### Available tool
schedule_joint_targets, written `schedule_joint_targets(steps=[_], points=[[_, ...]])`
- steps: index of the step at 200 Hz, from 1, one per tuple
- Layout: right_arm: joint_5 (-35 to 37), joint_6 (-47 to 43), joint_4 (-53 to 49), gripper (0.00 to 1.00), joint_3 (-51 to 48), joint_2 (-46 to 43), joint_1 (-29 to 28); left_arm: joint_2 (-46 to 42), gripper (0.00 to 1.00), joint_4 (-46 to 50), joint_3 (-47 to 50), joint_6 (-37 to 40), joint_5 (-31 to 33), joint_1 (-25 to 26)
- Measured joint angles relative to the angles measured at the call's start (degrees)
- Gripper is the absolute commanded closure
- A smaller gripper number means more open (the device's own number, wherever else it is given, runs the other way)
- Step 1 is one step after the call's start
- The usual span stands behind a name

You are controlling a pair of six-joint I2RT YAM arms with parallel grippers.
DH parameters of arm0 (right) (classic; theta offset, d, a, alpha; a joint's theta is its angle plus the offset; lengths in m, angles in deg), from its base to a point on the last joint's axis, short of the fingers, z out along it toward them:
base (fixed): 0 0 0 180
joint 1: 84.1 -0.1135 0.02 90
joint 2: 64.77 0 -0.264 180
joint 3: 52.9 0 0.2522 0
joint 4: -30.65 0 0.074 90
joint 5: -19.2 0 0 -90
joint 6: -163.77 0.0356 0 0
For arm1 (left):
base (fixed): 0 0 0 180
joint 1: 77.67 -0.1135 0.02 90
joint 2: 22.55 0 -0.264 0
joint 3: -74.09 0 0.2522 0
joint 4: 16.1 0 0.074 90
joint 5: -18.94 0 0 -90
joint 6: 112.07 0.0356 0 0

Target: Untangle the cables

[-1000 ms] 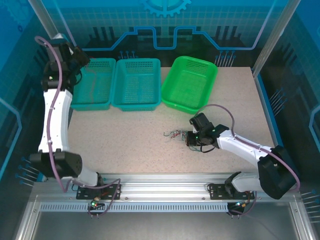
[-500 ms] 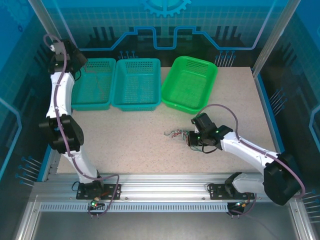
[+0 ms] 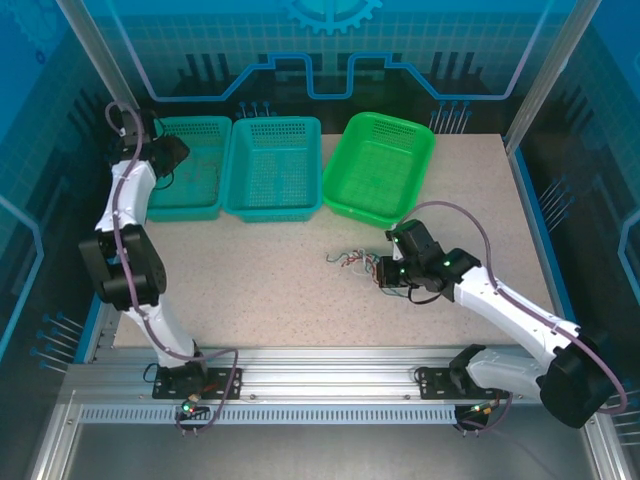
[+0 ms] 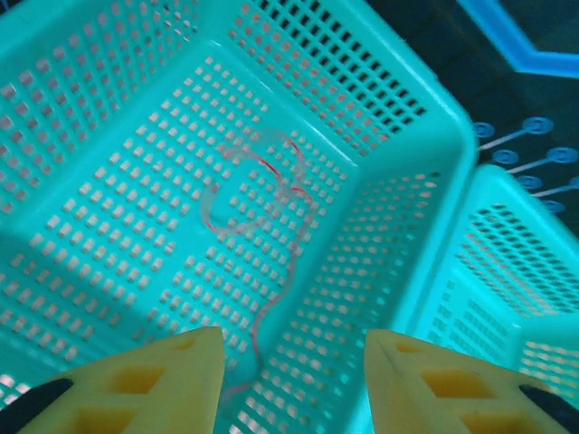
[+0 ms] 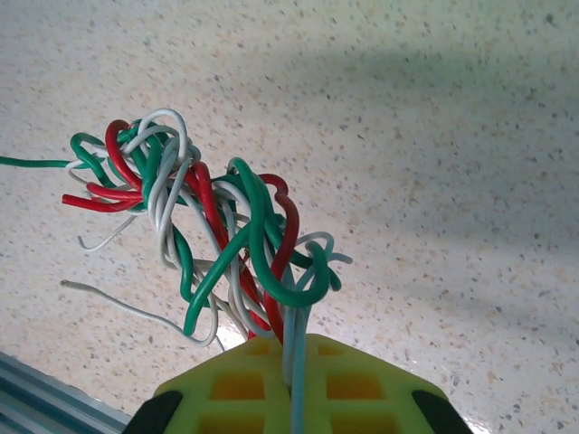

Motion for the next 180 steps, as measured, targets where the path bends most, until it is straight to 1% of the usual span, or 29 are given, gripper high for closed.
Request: schedule_joint_targets(steps=[21,36,49,59,71,86,109,128,146,159,180], points=[[-1.31,0.0,0.02,0.96,1.25,0.59,-0.35,-10.62,0.59,-3.85,6.73,-4.57,-6.19,0.52],[-2.08,-0.02,0.04,0.96,2.64,1.9,-0.98,-19.06,0.59,-6.43,12.24,-6.84,-9.64,2.95],[-2.56,-0.02,0.11,0.96,4.13,3.32,-1.7,-25.53,0.59,-7.67,16.57,-7.52,-11.41,7.65],[-2.95,-0.04,0.26,0.96,5.14,4.44,-2.27,-30.03,0.6,-7.96,19.96,-7.45,-12.63,13.07],[-3.85,-0.04,0.61,0.96,6.03,5.66,-2.62,-34.21,0.59,-8.33,24.26,-7.45,-14.36,19.1],[-5.18,0.04,1.25,0.96,6.78,7.15,-2.95,-38.58,0.6,-8.92,30.42,-7.48,-16.87,24.39],[-7.58,1.14,2.01,0.96,7.78,9.2,-3.04,-42.8,0.59,-8.63,38.05,-6.64,-19.1,29.55],[-10.14,2.49,3.3,0.96,8.5,10.75,-3.04,-45.18,0.58,-8.2,42.34,-2.84,-20.94,34.8],[-12.76,3.93,4.52,0.96,9.25,12.13,-3.04,-46.1,0.57,-7.96,45.05,0.44,-22.08,37.53],[-14.4,4.9,5.18,0.95,10.03,13.14,-3.04,-45.83,0.52,-8.55,46.75,1.84,-22.27,37.86],[-16.87,6.54,6.32,0.95,10.95,14.25,-3.04,-43.89,0.38,-11.17,49.94,2.25,-22.29,37.86]])
